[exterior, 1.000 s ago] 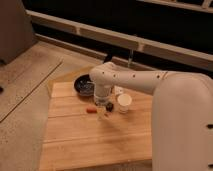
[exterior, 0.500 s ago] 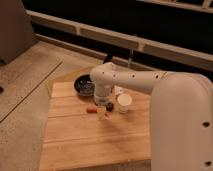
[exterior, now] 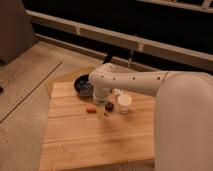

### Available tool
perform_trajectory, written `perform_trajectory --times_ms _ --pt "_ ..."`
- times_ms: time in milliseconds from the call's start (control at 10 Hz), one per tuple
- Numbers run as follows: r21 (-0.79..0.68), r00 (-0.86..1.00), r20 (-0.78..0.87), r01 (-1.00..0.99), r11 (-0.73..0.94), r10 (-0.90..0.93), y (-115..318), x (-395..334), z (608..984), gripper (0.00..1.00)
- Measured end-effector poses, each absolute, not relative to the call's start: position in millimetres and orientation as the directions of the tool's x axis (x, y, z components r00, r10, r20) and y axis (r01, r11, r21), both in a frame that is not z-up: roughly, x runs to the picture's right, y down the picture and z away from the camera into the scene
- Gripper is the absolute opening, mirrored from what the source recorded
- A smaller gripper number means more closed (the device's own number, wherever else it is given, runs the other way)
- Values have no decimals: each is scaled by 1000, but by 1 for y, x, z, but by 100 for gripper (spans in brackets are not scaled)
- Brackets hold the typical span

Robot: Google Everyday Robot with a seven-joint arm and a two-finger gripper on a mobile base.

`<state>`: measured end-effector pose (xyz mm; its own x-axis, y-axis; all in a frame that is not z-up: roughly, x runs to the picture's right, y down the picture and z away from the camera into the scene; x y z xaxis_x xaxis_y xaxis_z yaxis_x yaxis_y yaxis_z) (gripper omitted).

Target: Drag the pepper across the table

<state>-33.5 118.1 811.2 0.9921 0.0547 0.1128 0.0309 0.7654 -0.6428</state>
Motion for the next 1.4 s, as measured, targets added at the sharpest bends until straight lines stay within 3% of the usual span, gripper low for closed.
perform_trajectory --times_ms 500,900,1400 --pt "-622 988 151 86 778 12 111 -16 830 65" --pt "-622 968 244 206 756 -64 99 -50 854 65" --pt "-668 943 330 261 697 -38 130 -86 875 65"
